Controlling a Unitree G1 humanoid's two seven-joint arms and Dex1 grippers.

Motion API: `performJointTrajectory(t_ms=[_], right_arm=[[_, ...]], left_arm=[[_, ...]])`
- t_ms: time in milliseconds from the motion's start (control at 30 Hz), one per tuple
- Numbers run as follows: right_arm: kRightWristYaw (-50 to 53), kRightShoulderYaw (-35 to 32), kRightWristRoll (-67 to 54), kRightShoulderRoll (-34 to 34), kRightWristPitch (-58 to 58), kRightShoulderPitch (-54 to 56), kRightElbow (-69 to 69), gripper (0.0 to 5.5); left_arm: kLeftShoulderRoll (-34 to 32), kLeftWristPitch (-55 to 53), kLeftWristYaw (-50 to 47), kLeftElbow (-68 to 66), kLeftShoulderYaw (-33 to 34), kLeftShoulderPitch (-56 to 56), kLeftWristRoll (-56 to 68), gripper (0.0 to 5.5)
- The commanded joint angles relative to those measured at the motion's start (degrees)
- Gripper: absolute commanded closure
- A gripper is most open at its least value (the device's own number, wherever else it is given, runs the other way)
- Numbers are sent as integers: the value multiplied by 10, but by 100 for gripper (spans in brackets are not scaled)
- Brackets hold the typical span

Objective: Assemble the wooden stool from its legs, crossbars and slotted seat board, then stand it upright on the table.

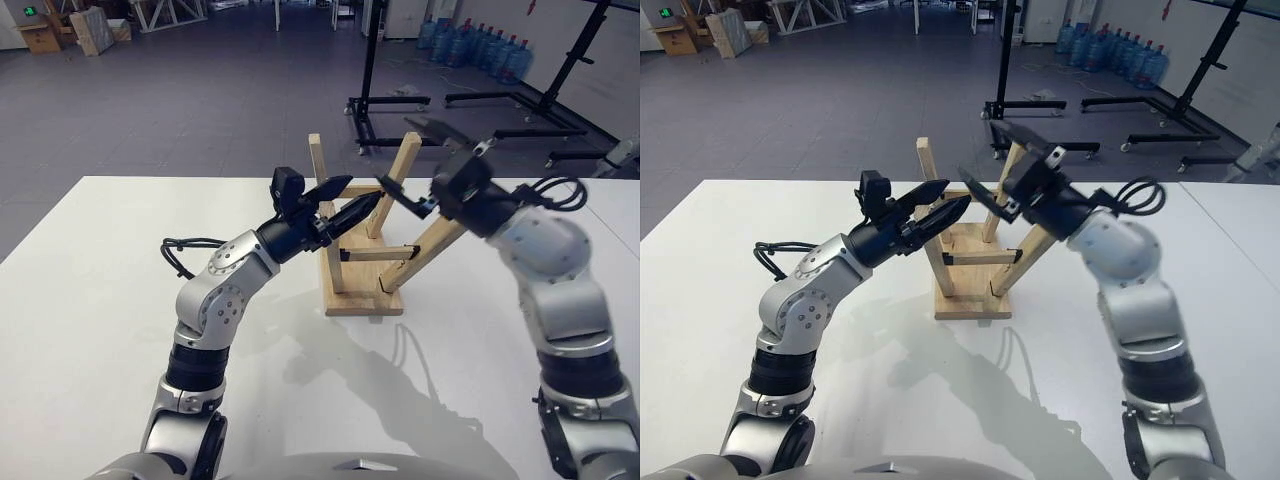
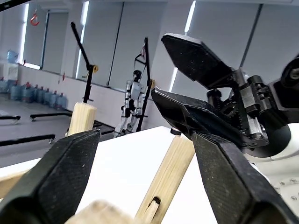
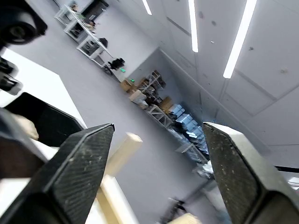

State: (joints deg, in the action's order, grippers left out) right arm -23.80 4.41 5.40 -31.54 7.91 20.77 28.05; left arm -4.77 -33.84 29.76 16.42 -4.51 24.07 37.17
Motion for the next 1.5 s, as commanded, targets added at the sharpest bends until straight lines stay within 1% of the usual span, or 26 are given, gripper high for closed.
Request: performJointTrajectory(t_ms=[33,133,200,333,400,433,533,667,767,833,900,967,1067,1167,1233,1300,1400,1500], right_arm=[[66,6,107,5,-40,-23,-4,202],[79,6,141,5,-52,-44,-13,202],[76,21,162,5,-51,-68,-28,202],[55,112,217,22,-40,-126,-138,202],[-6,167,210,30,5,-166,-207,202],[-27,179,201,33,22,-177,-223,202],[-38,171,176,34,36,-170,-225,202],[-24,157,163,25,15,-152,-213,202],[2,118,125,31,-40,-115,-189,202],[-12,66,8,65,-72,-95,-158,202],[-29,13,-93,83,-80,-72,-125,202],[-39,-29,-136,73,-84,-37,-103,202],[-31,-116,-228,62,-61,27,-78,202],[-20,-194,-308,52,-38,57,-98,202],[-16,-246,-376,53,4,36,-139,202],[-24,-275,-460,65,64,-1,-155,202],[-35,-284,-602,101,153,-85,-123,202],[-35,-263,-657,128,191,-135,-93,202]], left_arm=[[-7,-9,-2,6,1,-4,5,194],[-10,-11,-3,9,2,-6,8,194],[-12,-12,-3,9,3,-4,9,194],[-13,-15,-1,4,2,0,10,194],[-13,-14,1,-3,2,4,9,194],[-13,-13,2,-4,2,5,9,194],[-16,-8,1,-9,8,7,6,194],[-12,-1,-3,-14,10,8,1,194],[-11,6,-5,-18,11,6,-3,194],[-10,10,-5,-20,11,4,-4,194],[-10,13,-5,-23,11,5,-5,194],[-12,15,-4,-25,12,5,-5,194],[-15,16,-1,-27,13,6,-3,194],[-17,16,0,-27,13,5,-3,194],[-16,17,1,-30,11,5,-3,194],[-15,18,4,-40,11,3,-3,194],[-16,21,13,-56,7,2,-9,194],[-14,22,16,-60,5,2,-11,194]])
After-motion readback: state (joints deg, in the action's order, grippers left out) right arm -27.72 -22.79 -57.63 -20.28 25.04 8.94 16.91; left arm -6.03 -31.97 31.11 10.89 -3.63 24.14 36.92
